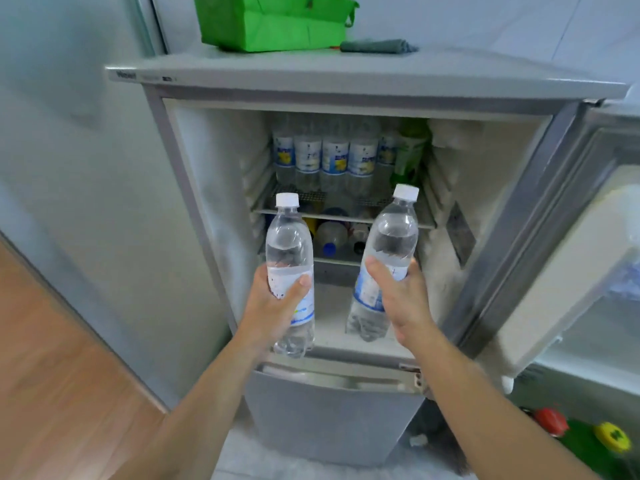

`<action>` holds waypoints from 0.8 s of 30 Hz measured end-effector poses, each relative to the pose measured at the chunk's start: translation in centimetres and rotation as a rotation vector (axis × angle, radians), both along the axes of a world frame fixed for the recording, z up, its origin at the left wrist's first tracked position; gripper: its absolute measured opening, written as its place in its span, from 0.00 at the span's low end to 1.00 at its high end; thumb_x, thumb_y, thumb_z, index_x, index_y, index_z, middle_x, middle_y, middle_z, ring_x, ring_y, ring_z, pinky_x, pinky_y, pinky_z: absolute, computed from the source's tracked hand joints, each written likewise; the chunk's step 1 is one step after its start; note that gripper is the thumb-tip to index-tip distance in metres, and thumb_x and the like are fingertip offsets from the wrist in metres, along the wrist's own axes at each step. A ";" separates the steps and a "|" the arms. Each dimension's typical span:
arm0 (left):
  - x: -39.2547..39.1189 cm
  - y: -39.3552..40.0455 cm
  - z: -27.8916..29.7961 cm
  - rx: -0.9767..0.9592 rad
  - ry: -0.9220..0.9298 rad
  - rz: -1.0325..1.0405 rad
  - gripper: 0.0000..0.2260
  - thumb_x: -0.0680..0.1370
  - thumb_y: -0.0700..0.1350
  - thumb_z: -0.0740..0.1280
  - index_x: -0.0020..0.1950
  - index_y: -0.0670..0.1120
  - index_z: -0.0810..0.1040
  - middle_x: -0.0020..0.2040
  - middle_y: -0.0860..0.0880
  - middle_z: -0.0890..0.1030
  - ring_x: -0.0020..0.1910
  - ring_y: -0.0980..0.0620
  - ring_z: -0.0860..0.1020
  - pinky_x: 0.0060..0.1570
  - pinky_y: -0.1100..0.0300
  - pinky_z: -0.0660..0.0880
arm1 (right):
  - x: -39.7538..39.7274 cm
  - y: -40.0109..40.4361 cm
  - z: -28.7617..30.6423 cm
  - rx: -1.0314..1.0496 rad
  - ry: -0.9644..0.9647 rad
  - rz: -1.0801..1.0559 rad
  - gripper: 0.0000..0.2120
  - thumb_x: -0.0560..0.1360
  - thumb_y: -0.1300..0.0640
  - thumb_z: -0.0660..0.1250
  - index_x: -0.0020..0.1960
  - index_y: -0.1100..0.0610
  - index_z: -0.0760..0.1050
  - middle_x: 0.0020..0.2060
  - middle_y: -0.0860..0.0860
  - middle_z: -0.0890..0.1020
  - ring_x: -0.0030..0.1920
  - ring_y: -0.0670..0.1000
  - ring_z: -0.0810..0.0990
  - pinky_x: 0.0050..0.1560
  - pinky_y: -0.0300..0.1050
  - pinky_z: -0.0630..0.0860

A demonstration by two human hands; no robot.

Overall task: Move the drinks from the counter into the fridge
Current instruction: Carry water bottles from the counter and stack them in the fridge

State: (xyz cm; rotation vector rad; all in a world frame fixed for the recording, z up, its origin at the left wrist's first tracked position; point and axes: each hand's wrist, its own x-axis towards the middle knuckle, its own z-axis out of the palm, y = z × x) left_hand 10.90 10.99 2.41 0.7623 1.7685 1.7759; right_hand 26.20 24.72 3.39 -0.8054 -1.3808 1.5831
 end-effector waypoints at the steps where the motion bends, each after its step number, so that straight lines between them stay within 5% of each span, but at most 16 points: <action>1: -0.7 1.0 0.3 -0.014 0.032 0.014 0.20 0.72 0.56 0.75 0.60 0.54 0.73 0.49 0.55 0.83 0.47 0.58 0.83 0.42 0.64 0.79 | -0.6 1.1 0.4 0.001 0.009 -0.036 0.14 0.72 0.53 0.76 0.56 0.48 0.77 0.44 0.41 0.86 0.45 0.41 0.85 0.38 0.32 0.79; 6: -5.4 6.5 2.4 0.005 0.140 0.104 0.16 0.73 0.54 0.74 0.55 0.57 0.70 0.48 0.57 0.80 0.45 0.61 0.80 0.35 0.73 0.74 | -4.7 6.2 2.6 0.047 0.063 -0.198 0.23 0.69 0.50 0.78 0.60 0.54 0.76 0.48 0.44 0.86 0.48 0.42 0.85 0.45 0.37 0.81; 8: -7.6 8.9 3.8 0.034 0.197 0.122 0.19 0.73 0.52 0.75 0.58 0.54 0.71 0.49 0.57 0.80 0.44 0.63 0.80 0.36 0.73 0.74 | -6.8 8.1 3.5 0.067 0.091 -0.198 0.24 0.69 0.51 0.78 0.61 0.53 0.76 0.48 0.42 0.86 0.49 0.41 0.84 0.44 0.34 0.80; 11: -11.0 12.3 5.6 0.094 0.243 0.155 0.21 0.73 0.48 0.75 0.61 0.47 0.69 0.47 0.53 0.80 0.41 0.62 0.81 0.34 0.71 0.75 | -10.1 10.4 4.5 0.087 0.111 -0.175 0.24 0.69 0.51 0.78 0.62 0.55 0.75 0.52 0.47 0.85 0.53 0.46 0.84 0.52 0.44 0.81; 16: -15.3 17.1 7.3 0.133 0.359 0.141 0.21 0.74 0.43 0.74 0.63 0.38 0.72 0.44 0.55 0.80 0.43 0.63 0.80 0.40 0.69 0.76 | -16.1 14.0 5.5 0.075 0.088 -0.113 0.25 0.70 0.51 0.78 0.63 0.53 0.75 0.57 0.50 0.83 0.57 0.49 0.82 0.60 0.50 0.79; 20: -16.5 19.9 7.5 0.086 0.337 0.209 0.26 0.74 0.45 0.75 0.68 0.40 0.71 0.58 0.46 0.80 0.57 0.50 0.80 0.51 0.67 0.76 | -20.4 15.5 5.5 0.073 0.013 -0.052 0.31 0.70 0.50 0.77 0.69 0.53 0.70 0.62 0.50 0.79 0.61 0.51 0.79 0.60 0.49 0.77; 23: -17.1 21.4 6.7 0.147 0.380 0.215 0.10 0.76 0.39 0.72 0.53 0.46 0.75 0.39 0.64 0.82 0.40 0.73 0.78 0.36 0.81 0.70 | -22.6 15.8 5.5 0.120 -0.007 0.012 0.26 0.71 0.53 0.77 0.65 0.51 0.71 0.54 0.43 0.81 0.51 0.39 0.82 0.48 0.35 0.79; 24: -17.1 21.5 6.4 0.162 0.423 0.258 0.11 0.75 0.37 0.73 0.53 0.46 0.75 0.37 0.67 0.79 0.39 0.80 0.74 0.37 0.84 0.67 | -23.1 15.9 5.5 0.136 -0.009 0.018 0.24 0.72 0.54 0.76 0.64 0.51 0.71 0.52 0.41 0.82 0.48 0.36 0.82 0.44 0.32 0.78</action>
